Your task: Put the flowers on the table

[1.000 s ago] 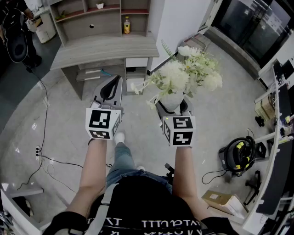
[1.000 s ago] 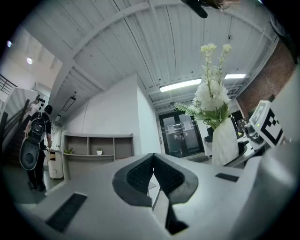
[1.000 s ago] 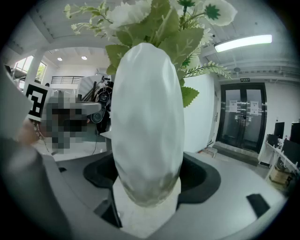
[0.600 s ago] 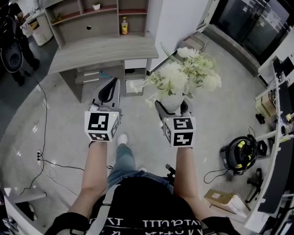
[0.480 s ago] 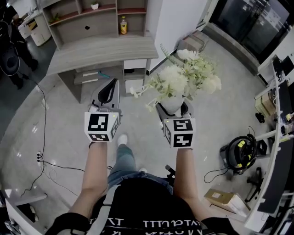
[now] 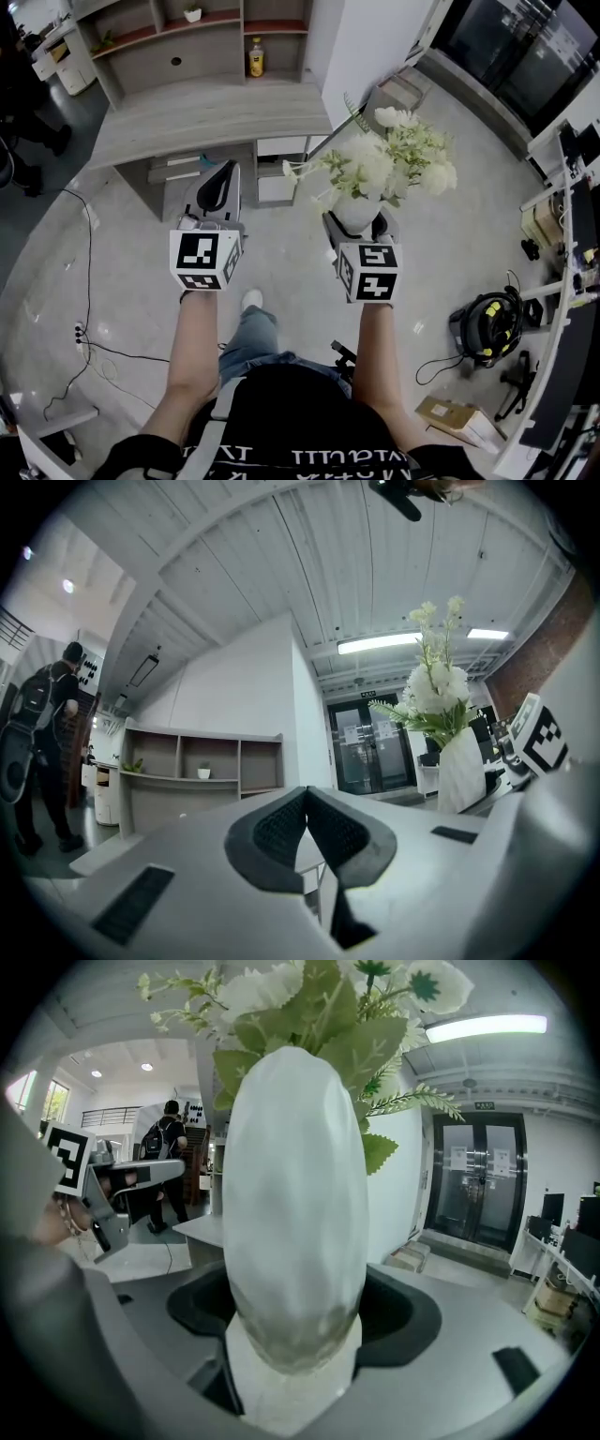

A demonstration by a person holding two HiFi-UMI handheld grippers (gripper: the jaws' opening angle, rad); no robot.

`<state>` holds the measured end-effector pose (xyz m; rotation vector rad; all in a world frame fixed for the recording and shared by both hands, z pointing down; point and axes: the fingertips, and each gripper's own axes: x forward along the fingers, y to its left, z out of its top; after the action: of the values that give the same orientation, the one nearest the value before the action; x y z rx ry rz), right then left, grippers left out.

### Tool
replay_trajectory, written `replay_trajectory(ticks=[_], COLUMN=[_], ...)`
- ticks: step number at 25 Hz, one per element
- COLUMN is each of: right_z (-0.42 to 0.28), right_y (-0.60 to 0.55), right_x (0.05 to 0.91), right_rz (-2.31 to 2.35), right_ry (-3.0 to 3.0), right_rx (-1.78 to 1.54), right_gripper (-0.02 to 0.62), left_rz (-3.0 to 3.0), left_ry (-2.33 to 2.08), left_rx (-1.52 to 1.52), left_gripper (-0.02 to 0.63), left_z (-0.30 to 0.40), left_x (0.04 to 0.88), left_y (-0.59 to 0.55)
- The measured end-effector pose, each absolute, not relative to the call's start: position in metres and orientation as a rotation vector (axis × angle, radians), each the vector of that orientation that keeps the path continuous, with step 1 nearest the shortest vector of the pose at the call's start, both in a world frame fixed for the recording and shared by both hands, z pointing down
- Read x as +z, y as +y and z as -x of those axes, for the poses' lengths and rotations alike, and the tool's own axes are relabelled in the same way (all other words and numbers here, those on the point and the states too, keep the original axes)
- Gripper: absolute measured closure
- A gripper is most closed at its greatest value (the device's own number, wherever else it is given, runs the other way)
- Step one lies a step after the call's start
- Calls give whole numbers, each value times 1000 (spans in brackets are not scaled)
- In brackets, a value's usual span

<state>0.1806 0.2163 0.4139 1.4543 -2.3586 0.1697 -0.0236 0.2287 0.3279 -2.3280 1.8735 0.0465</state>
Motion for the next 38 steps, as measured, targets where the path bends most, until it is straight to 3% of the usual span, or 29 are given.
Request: replay_trajectory(ticks=[20,38], right_z=[-40,-48], right_y=[50,11], right_x=[416,422], right_rz=[-1436,-1525], right_ry=[-2286,-2218], right_rx=[203,233], right_gripper=[210,210], left_rz=[2308,2377], left_ry=[1830,1772], left_rx=[51,92], left_gripper=[595,595], left_z=[166,176], left_x=[313,327], left_y=[63,29])
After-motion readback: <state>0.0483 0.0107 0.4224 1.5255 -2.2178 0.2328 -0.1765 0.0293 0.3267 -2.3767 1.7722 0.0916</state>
